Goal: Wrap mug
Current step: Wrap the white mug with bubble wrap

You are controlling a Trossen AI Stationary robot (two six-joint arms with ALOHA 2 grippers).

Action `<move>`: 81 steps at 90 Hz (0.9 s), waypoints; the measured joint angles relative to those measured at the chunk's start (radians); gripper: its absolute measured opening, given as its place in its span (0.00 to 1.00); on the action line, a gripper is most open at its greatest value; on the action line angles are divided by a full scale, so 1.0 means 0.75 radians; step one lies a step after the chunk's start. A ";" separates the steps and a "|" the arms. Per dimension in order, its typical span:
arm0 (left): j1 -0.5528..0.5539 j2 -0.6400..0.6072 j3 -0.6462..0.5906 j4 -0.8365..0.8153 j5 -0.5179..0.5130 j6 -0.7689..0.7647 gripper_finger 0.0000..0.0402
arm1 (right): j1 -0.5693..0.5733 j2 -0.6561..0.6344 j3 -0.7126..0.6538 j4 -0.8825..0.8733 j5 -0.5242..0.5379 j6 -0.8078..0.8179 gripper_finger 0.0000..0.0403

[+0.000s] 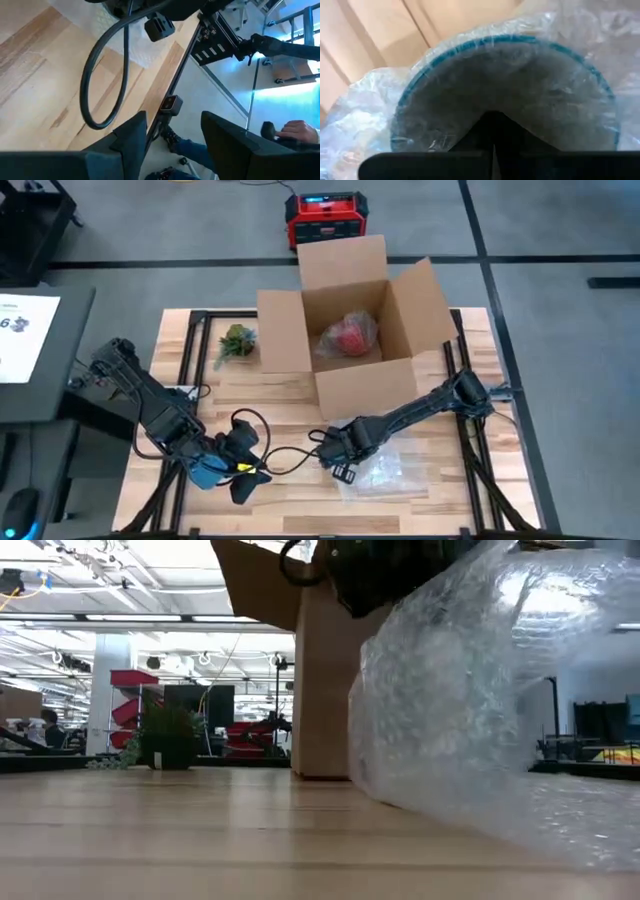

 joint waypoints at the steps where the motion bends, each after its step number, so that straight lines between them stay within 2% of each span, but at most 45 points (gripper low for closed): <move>1: 0.000 0.000 0.000 0.000 0.000 0.000 0.43 | 0.000 0.000 0.010 -0.010 0.001 -0.004 0.00; 30: 0.000 0.000 0.000 0.001 -0.001 -0.009 0.43 | 0.039 -0.001 0.298 -0.275 0.036 -0.004 0.00; 48: 0.000 0.000 0.000 0.000 -0.001 -0.017 0.43 | 0.209 -0.087 0.341 -0.396 0.153 0.164 0.00; 56: 0.000 0.000 0.000 0.000 -0.001 -0.023 0.43 | 0.327 -0.183 0.272 -0.396 0.179 0.306 0.01; 63: 0.000 0.000 0.000 -0.001 0.005 -0.024 0.43 | 0.426 -0.274 0.173 -0.395 0.197 0.512 0.03; 81: 0.000 0.000 0.000 0.001 0.007 -0.032 0.43 | 0.682 -0.535 -0.228 -0.212 0.320 1.168 0.20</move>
